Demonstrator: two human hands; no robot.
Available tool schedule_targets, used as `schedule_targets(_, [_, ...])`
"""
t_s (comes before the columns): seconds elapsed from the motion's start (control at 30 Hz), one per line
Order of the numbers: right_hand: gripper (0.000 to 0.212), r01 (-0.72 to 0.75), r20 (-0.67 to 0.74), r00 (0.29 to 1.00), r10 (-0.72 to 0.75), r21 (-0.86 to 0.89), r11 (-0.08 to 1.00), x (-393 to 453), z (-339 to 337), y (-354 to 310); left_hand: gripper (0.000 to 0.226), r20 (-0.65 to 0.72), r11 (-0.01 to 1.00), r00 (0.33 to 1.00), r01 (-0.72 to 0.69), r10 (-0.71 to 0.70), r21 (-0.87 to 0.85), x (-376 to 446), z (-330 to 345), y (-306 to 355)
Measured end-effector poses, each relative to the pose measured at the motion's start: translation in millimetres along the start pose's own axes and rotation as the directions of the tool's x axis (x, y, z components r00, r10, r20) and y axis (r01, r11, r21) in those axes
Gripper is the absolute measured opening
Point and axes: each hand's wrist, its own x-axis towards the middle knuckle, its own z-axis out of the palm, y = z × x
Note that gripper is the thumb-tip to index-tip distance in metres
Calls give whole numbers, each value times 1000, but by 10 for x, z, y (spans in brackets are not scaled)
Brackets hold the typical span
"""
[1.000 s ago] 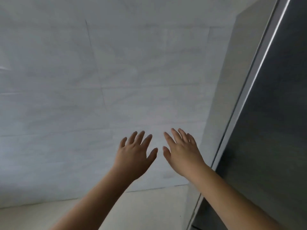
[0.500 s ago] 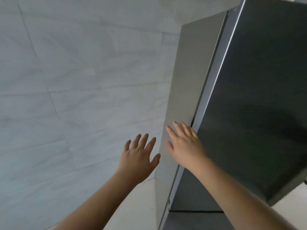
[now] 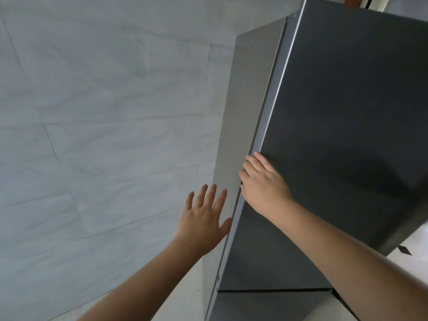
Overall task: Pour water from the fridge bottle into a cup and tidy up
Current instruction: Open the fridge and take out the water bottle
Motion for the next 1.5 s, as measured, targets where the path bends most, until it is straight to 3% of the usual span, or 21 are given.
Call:
schedule_targets(0.07, [44,51,18,999,-49,-132,990,-37,12,54,72,6,1000,1000,4,-4,15,41,19,129])
schedule_targets(0.17, [39,103,28,995,-100,-195,975,-72,33,77,71,-2,998,1000,9,-9,67,75,39,342])
schedule_targets(0.7, [37,209,-37,975,-218,-169,963,-75,11,187,73,105,981,982,145,-159,130,-160,375,897])
schedule_targets(1.1, [29,289,-145,940,-308,-138,947,-876,-150,222,74,111,981,976,182,-189,70,-599,458,1270])
schedule_targets(1.23, [29,279,-125,948,-293,-118,953,-1211,-316,204,75,107,989,984,138,-144,56,-796,458,1356])
schedule_targets(1.37, [31,244,-72,965,-254,-124,962,-1682,-434,189,77,101,1000,995,0,-1,8,-1025,477,1464])
schedule_targets(1.5, [15,197,-143,970,-196,-2,980,-2137,-420,177,84,106,989,988,-104,115,-102,-1355,567,1721])
